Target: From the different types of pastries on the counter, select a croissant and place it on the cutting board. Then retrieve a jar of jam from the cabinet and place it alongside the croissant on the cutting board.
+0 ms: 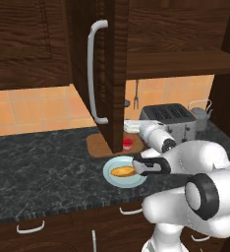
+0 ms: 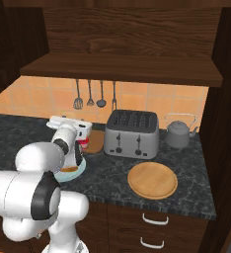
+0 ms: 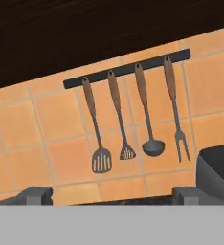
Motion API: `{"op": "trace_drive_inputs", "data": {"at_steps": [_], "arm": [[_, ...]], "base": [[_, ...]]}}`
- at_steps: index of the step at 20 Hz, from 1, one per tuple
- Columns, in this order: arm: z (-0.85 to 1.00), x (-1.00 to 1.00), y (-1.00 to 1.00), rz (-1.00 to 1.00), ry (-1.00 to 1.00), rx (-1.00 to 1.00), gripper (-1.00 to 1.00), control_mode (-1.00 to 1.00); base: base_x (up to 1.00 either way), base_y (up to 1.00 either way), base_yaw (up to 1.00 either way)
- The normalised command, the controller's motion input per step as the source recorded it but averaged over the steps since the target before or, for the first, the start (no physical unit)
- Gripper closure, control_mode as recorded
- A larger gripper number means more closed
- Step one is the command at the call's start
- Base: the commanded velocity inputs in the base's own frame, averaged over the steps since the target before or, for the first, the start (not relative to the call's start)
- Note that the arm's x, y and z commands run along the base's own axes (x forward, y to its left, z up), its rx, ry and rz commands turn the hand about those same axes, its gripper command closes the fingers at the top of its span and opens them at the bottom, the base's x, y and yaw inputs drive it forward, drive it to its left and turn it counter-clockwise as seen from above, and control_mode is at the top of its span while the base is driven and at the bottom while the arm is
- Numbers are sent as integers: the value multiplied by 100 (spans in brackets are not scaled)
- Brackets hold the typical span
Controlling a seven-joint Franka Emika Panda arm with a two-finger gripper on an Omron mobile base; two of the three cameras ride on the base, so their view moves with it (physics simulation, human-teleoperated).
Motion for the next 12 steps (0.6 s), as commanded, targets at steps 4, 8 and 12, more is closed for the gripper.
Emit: {"op": "trace_drive_inputs", "data": {"at_steps": [4,8,12], "arm": [[0,-100,-66,33,-40,5,-100,-100],[0,-100,-79,41,-34,0,-100,-100],[0,-100,-82,37,-31,0,-100,-100]], "base": [[0,0,0],[0,0,0],[0,0,0]]}}
